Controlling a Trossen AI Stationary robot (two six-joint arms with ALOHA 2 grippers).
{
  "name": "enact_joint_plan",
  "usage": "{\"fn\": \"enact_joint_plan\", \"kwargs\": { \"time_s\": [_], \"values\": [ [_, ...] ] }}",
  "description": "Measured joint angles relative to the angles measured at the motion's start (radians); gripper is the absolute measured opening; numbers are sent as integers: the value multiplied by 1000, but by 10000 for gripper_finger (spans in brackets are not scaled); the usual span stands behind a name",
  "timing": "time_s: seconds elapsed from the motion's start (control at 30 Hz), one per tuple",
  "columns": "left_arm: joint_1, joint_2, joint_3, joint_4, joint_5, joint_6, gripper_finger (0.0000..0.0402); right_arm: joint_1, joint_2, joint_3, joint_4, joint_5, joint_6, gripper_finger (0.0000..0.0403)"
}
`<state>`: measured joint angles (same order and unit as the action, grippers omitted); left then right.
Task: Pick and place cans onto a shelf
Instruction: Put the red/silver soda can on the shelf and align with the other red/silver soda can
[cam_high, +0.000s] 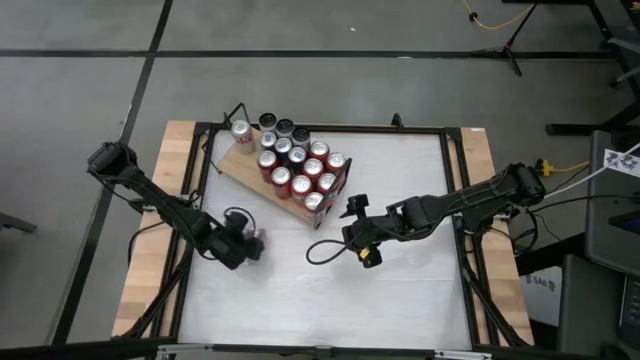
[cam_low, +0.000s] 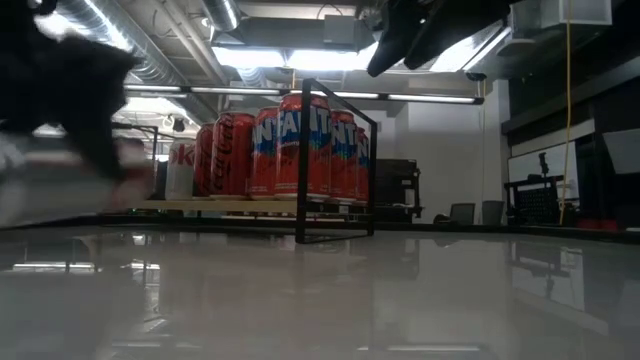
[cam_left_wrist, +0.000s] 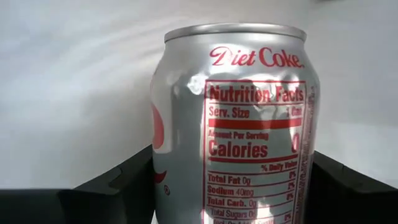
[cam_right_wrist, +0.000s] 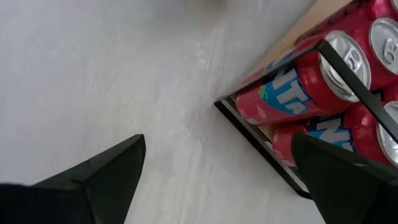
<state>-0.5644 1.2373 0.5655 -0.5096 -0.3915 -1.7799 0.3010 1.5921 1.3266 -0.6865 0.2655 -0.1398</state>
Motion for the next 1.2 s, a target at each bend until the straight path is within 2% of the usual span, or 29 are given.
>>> {"fn": "enact_joint_plan", "kwargs": {
  "time_s": [0.17, 0.3, 0.43, 0.73, 0.9, 1.07, 1.2],
  "values": [
    [0, 0, 0, 310, -140, 438, 274, 0, 0, 0, 63, -78, -26, 390],
    [0, 0, 0, 540, -158, 745, 274, 0, 0, 0, 180, -165, -86, 390],
    [1, 0, 0, 694, -159, 931, 284, 1, 0, 0, 330, -235, -105, 390],
    [1, 27, 0, 857, -118, 1118, 291, 1, 0, 0, 530, -330, -194, 390],
    [29, 75, 1, 1000, -2, 1177, 291, 0, 1, 0, 581, -332, -237, 390],
    [87, 146, 1, 1175, 116, 1202, 292, 0, 1, 0, 597, -419, -285, 390],
    [119, 201, 2, 1292, 197, 1230, 293, 0, 1, 0, 613, -435, -287, 390]
  ]
}}
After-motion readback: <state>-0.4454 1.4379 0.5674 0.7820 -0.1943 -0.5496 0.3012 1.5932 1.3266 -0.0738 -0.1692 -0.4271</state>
